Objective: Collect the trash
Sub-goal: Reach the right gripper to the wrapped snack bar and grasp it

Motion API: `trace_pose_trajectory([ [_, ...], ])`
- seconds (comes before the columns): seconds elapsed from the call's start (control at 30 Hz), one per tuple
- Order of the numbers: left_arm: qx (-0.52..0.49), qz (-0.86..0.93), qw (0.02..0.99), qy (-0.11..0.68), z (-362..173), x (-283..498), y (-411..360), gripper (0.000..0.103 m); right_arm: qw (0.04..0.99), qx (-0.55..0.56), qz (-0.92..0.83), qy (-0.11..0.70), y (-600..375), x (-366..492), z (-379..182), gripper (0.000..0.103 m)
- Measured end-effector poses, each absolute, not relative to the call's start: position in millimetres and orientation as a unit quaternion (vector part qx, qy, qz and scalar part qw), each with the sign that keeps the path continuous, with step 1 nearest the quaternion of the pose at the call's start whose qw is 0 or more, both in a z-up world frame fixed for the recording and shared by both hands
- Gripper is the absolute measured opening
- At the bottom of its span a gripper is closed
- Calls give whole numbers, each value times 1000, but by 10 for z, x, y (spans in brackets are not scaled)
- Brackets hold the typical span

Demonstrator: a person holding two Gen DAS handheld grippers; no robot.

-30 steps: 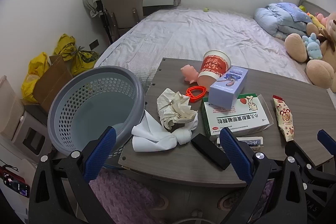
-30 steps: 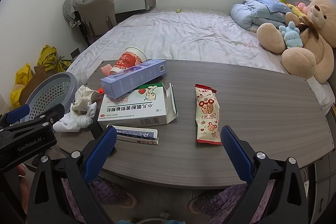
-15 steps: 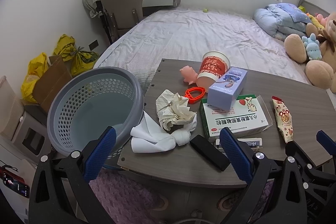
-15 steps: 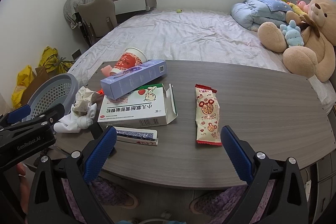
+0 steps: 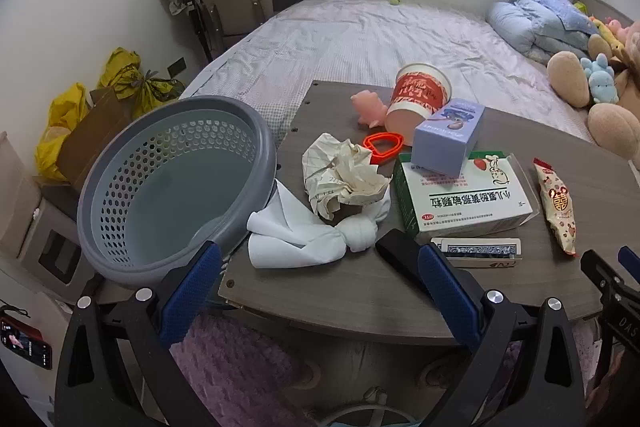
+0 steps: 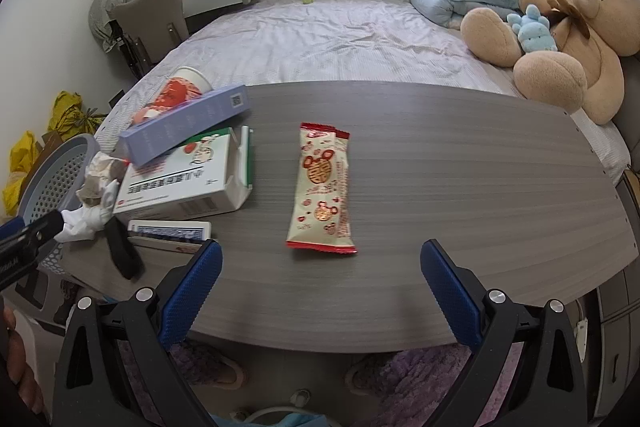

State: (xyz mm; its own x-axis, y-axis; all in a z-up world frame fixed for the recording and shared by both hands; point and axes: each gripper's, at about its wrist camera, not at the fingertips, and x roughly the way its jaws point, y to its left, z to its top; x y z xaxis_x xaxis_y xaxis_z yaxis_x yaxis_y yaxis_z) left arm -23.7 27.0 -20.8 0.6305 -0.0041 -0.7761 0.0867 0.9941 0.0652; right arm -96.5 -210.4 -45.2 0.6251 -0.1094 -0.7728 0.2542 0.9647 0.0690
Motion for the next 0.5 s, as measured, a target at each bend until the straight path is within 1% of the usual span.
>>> trace_pose_trajectory([
  [0.5, 34, 2, 891, 453, -410, -117, 296, 97, 881, 73, -108, 454, -2362, -332, -737, 94],
])
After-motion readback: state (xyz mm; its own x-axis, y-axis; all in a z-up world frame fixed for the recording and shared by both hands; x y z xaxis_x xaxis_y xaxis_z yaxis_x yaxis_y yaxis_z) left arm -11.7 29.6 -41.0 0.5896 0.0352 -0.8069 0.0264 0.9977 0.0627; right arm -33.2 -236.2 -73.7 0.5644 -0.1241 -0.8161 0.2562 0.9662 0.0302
